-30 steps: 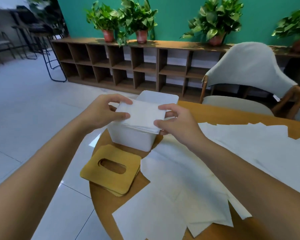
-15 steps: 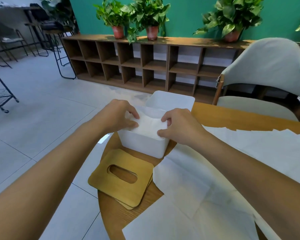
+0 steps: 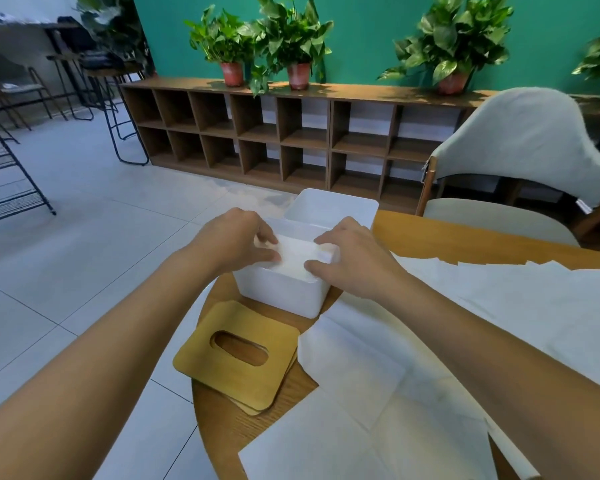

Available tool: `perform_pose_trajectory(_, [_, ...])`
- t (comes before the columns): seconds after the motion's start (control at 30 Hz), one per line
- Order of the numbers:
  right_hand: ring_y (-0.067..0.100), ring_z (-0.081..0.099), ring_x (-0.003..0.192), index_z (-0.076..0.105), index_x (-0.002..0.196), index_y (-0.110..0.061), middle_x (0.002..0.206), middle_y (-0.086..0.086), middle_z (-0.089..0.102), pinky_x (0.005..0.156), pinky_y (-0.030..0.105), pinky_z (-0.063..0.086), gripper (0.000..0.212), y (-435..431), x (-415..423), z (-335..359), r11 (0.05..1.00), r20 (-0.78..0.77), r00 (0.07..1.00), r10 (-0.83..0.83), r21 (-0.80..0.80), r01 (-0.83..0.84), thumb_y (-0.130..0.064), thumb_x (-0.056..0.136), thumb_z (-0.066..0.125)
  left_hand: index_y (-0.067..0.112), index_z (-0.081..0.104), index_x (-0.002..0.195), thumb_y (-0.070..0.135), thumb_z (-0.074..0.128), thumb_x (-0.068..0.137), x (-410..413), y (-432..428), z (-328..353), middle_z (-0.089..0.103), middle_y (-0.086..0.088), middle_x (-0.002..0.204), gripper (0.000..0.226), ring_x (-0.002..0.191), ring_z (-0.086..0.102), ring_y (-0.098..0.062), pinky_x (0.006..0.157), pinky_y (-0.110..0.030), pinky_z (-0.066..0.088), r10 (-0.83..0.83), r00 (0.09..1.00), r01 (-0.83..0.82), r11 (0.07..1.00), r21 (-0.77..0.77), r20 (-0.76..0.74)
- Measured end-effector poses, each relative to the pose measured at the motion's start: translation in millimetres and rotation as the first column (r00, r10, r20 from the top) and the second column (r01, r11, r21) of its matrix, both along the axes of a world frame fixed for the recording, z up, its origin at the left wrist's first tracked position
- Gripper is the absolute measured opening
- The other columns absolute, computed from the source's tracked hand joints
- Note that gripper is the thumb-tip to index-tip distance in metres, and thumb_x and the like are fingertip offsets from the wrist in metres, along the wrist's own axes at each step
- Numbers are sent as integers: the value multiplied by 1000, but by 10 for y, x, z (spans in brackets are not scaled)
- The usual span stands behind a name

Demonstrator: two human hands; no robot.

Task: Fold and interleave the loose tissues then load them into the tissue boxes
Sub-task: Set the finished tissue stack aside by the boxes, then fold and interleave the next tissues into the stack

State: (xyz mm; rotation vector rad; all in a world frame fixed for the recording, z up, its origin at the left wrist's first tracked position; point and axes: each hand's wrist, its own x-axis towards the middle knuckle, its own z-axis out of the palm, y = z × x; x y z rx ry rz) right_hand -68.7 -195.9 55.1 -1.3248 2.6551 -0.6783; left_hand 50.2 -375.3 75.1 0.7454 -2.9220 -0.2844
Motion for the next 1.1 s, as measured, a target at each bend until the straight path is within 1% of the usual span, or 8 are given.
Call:
perform_pose_trajectory(0.07, [10,50,117,58,134,-37,138,-12,48,93,34,54,54,165,19,-17,990,52,998,17,-141,-9,-55,85,71,33,73,125,48,79,87,20,114,52,66,9,131,42,91,56,-8,75,-18,49,-78,988,88,994,71,-133])
perform_pose_trajectory(0.17, [8,51,120,54,137,-40,140,-15,51,98,34,52,56,418,21,10,972,69,997,21,-234,-5,-52,85,73,45,67,129,63,75,79,35,310,150,61,20,135,53,104,58,0,81,-17,52,-201,946,254,947,196,-256])
perform_pose_trajectory(0.33, [6,49,123,52,141,-36,140,-16,52,102,35,51,58,955,-40,141,959,94,995,-23,-280,48,-47,88,73,49,57,139,71,71,73,-55,719,300,54,26,141,71,116,56,4,91,-19,52,-302,916,367,896,249,-265])
perform_pose_trajectory(0.5, [7,44,133,49,139,-45,146,-21,45,109,36,44,52,1755,-87,144,954,118,989,-85,-276,115,-52,91,67,51,54,140,73,70,75,-304,1348,154,49,27,146,70,124,53,2,101,-24,51,-308,910,390,864,319,-277])
perform_pose_trajectory(0.63, [5,40,138,45,140,-49,155,-24,37,113,35,42,54,2387,-128,-20,948,135,976,-172,-248,202,-54,91,66,56,51,140,70,70,83,-576,1982,-164,47,32,147,62,125,49,4,109,-28,48,-368,876,463,823,330,-312])
perform_pose_trajectory(0.77, [2,39,138,46,142,-47,153,-27,38,115,32,40,56,3000,-268,-230,932,129,965,-228,-258,255,-53,90,67,57,49,142,69,71,84,-856,2604,-465,43,31,153,64,140,43,-1,117,-39,44,-407,842,526,765,373,-354])
perform_pose_trajectory(0.9, [1,37,139,47,143,-41,154,-23,40,115,26,33,59,3450,-392,-452,927,101,957,-271,-241,288,-49,90,70,49,55,141,55,78,86,-1007,3077,-757,48,30,149,60,135,46,4,116,-30,43,-403,815,564,718,408,-417])
perform_pose_trajectory(1.1, [-1,27,144,37,150,-41,159,-25,28,116,25,27,71,3828,-515,-814,944,17,952,-304,-126,304,-59,87,66,41,58,141,41,81,86,-1151,3480,-1086,52,18,150,60,139,45,2,115,-37,44,-376,806,550,763,340,-458])
